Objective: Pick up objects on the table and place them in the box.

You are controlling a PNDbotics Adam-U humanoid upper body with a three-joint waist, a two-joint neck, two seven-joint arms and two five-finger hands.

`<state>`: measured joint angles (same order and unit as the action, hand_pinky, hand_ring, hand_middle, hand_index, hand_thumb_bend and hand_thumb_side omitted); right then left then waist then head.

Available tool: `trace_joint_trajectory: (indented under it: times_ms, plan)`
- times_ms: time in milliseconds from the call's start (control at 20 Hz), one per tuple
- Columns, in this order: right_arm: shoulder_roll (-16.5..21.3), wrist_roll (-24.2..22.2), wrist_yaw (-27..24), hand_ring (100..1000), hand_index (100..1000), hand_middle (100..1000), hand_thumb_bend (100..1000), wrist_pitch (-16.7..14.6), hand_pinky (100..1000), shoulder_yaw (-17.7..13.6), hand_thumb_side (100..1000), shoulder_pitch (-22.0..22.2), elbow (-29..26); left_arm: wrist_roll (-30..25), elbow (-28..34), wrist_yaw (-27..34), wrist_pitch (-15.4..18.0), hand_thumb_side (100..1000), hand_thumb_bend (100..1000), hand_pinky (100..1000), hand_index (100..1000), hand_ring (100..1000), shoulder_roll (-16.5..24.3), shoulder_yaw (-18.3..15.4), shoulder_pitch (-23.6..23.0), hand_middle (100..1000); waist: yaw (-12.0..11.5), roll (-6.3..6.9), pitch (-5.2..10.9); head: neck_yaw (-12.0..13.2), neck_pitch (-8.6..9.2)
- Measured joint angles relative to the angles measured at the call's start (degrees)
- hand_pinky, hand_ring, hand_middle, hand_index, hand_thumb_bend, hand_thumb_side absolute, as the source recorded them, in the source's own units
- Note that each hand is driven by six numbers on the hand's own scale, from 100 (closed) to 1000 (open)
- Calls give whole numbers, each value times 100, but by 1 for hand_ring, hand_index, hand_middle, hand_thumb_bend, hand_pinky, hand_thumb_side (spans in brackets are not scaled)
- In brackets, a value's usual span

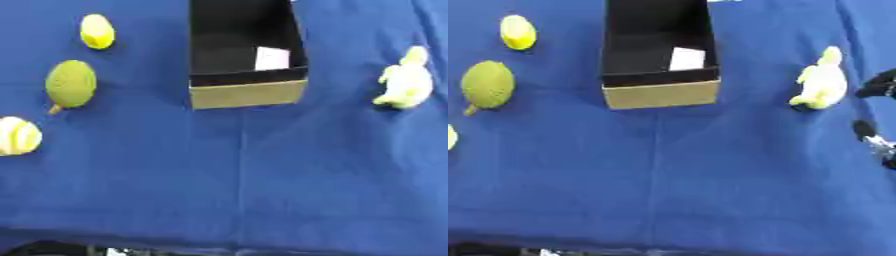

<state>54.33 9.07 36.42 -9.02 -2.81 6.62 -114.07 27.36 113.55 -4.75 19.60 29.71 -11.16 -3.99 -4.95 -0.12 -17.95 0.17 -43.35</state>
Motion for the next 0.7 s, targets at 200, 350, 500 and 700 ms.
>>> trace_joint_trajectory:
  times_ms: [200, 350, 500, 700]
  plan:
    - [-4, -20, 0, 826, 746, 715, 244, 36, 819, 2, 100, -2, 0, 0, 0, -19, 0, 604, 100, 800, 810, 554, -1, 0, 0, 550, 0, -7, -6, 10, 1]
    - [-1, -80, -4, 839, 761, 734, 272, 91, 825, 17, 100, -7, 0, 0, 0, -24, 0, 607, 100, 800, 810, 554, -2, 0, 0, 550, -4, -16, -16, 16, 2]
    - [101, -264, -38, 846, 769, 744, 305, 200, 830, 38, 100, -57, 0, 0, 0, -24, 0, 609, 100, 800, 810, 553, -6, 0, 0, 549, -8, -23, -42, 16, 6]
    - [398, -586, -182, 852, 769, 749, 333, 407, 839, 69, 100, -100, 0, -3, 0, -26, -4, 614, 100, 800, 810, 551, -27, 0, -9, 548, -15, -31, -49, 14, 9]
